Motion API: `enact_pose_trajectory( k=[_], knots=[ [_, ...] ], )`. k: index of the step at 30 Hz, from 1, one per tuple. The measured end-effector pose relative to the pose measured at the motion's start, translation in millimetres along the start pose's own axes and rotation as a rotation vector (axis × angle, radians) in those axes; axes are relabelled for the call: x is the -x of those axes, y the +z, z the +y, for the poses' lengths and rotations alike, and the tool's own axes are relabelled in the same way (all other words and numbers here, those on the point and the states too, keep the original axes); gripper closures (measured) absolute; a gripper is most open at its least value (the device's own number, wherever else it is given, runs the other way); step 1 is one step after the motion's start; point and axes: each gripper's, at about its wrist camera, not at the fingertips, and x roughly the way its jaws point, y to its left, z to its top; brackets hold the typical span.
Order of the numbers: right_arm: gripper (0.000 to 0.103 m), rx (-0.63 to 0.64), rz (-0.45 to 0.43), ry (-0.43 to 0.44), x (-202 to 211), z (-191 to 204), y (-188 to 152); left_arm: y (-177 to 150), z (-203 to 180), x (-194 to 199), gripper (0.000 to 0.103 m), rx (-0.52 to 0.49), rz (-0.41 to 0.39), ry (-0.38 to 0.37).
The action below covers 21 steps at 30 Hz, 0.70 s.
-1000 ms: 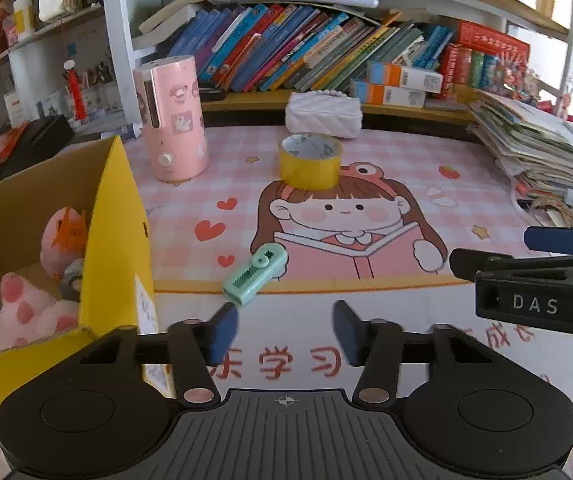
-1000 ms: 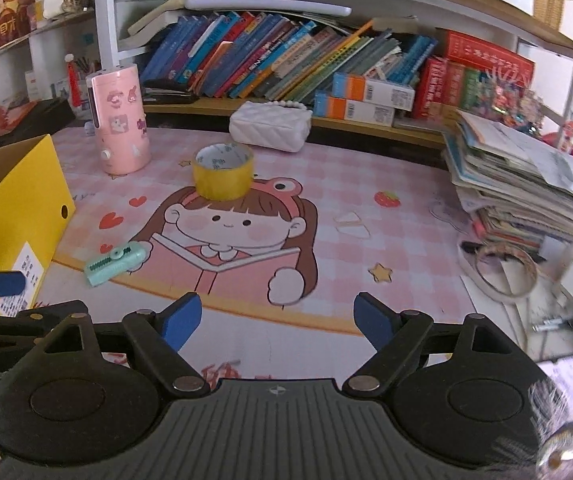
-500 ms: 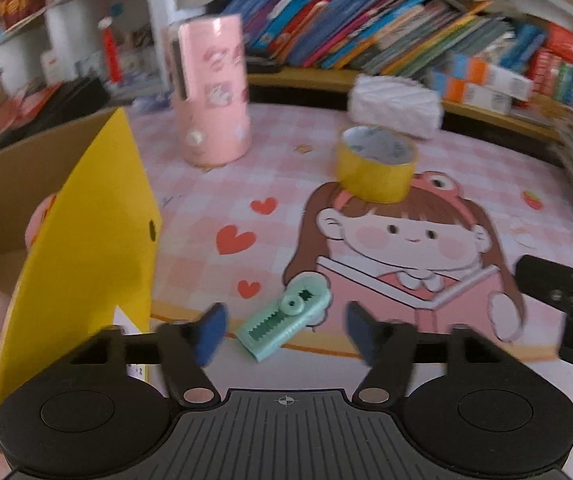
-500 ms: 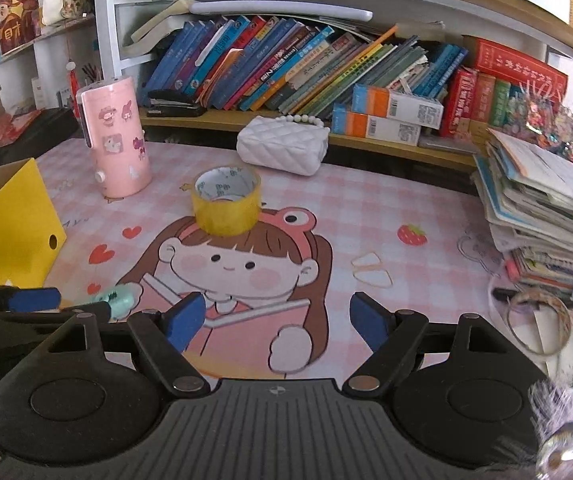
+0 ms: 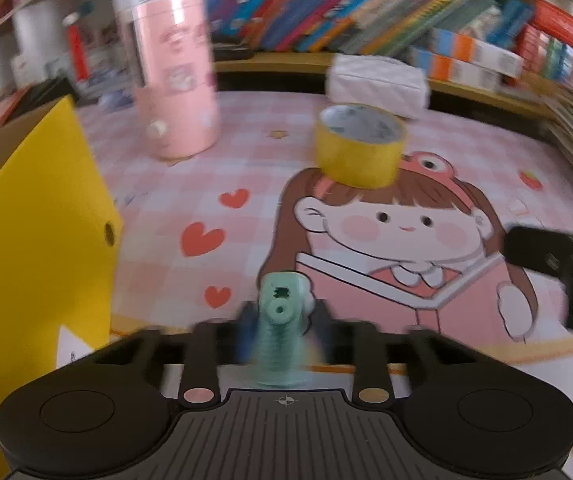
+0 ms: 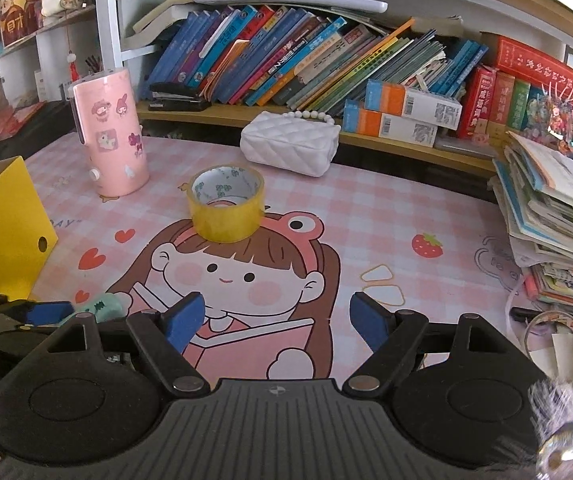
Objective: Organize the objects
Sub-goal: 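Grasp the mint-green stapler with the left tool while the right tool grasps the yellow tape roll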
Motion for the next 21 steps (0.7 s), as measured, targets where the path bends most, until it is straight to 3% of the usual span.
enact_pose_trajectory(
  k=[9,15,17,21],
  knots=[
    [0.022,0.01,-0.018,0.038,-19.1,5.7,8.7,-0.4,14.5,31.0,0.08,0.076,-0.009,-0.053],
    [0.014,0.064,-0.039,0.064,-49.6,16.6,21.6,0.3,23.4,51.2,0.08,0.113,-0.021,-0.07],
    [0.006,0.089,-0.047,0.07,-64.2,21.9,27.5,0.0,24.7,55.0,0.08,0.119,-0.02,-0.067],
    [0.003,0.135,-0.048,0.093,-97.6,30.2,40.2,-0.5,26.1,60.9,0.08,0.127,-0.02,-0.063]
  ],
)
